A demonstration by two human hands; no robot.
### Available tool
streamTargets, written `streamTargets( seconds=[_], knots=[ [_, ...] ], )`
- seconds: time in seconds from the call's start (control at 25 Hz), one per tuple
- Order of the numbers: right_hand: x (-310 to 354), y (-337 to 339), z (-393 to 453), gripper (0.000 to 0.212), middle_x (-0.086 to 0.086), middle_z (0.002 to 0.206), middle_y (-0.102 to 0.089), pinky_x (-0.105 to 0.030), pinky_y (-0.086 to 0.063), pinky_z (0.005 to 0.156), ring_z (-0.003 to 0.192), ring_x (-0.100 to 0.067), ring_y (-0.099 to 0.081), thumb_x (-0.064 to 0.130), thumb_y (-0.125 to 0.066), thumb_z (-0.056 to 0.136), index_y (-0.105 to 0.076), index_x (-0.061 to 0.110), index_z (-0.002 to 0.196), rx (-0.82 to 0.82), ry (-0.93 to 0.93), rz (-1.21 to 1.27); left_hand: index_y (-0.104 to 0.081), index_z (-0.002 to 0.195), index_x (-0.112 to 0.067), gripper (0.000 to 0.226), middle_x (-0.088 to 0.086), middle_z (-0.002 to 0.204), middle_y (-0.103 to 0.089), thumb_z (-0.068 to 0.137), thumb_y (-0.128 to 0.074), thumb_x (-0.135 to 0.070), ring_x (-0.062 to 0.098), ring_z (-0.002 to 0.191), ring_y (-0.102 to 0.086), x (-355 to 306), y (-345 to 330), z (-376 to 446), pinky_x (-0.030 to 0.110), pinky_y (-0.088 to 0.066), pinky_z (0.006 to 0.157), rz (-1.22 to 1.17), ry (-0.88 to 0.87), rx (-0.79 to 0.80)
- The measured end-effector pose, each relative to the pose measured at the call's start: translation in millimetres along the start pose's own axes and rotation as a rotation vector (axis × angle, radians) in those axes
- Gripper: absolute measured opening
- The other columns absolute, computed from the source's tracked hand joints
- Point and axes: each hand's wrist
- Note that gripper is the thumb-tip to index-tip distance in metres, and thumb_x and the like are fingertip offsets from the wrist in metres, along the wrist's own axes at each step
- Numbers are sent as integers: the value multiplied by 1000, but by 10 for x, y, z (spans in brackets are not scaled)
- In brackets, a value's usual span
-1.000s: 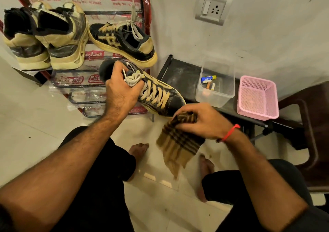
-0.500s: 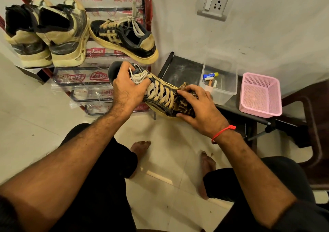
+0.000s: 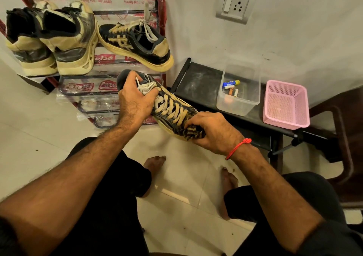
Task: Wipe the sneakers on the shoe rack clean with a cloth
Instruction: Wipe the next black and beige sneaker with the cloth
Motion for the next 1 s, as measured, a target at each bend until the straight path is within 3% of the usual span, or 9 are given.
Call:
streamTargets(
  seconds=[0.08, 0.2, 0.44, 0.64, 0.72, 0.8, 1.0],
  knots=[
    [-50, 43, -15, 38, -7, 116, -69, -38, -51, 99, 111, -23, -61, 20, -80, 80, -69, 13, 116, -72, -11, 1, -51, 99, -15, 28, -5, 85, -62, 84, -74, -21, 19, 82, -67, -34, -17, -7, 44, -62, 72, -7, -11, 52],
    [-211, 139, -14, 41, -9, 113, -69, -43, -51, 96, 108, -28, -61, 11, -81, 75, -70, 12, 114, -321, -79, 0, -49, 93, -15, 27, -1, 82, -63, 82, -74, -16, 19, 79, -65, -101, -64, -34, 50, -61, 69, -32, -75, 123],
    [-172, 56, 12, 39, -9, 118, -66, -40, -48, 103, 115, -25, -57, 10, -79, 80, -67, 13, 117, -370, -194, 47, -49, 94, -6, 38, 13, 84, -67, 73, -68, -32, 32, 81, -68, -129, -44, -37, 52, -58, 62, -37, -174, 144],
    [-323, 48, 89, 34, -8, 115, -66, -36, -45, 104, 114, -25, -57, 10, -77, 82, -68, 13, 115, -381, -350, 25, -47, 92, -14, 30, 3, 81, -65, 81, -74, -17, 16, 72, -65, -43, -17, -19, 44, -60, 61, -19, -203, 97],
    [-408, 93, 22, 33, -7, 111, -68, -30, -46, 100, 109, -23, -59, 9, -77, 80, -70, 14, 111, -399, -353, 73, -46, 91, -16, 30, -5, 77, -62, 82, -74, -15, 1, 66, -58, 0, 9, 11, 35, -56, 58, -47, -169, 77],
    [-440, 146, -32, 33, -3, 110, -70, -25, -48, 96, 106, -17, -62, 9, -78, 80, -71, 16, 111, -451, -318, 176, -46, 91, -16, 30, -10, 76, -59, 81, -74, -16, -5, 62, -55, 8, 18, 9, 29, -51, 57, -64, -159, 85],
    [-391, 162, -41, 44, 5, 120, -66, -11, -44, 98, 114, -8, -59, 9, -75, 84, -65, 19, 125, -422, -252, 323, -48, 93, -9, 34, 6, 81, -65, 76, -71, -27, 28, 75, -65, 10, -17, -43, 51, -58, 66, -115, -213, 155]
  ],
)
Point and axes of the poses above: each hand's wrist, its own z-axis towards the middle knuckle, its own y-axis out of the back of the hand, x = y × z
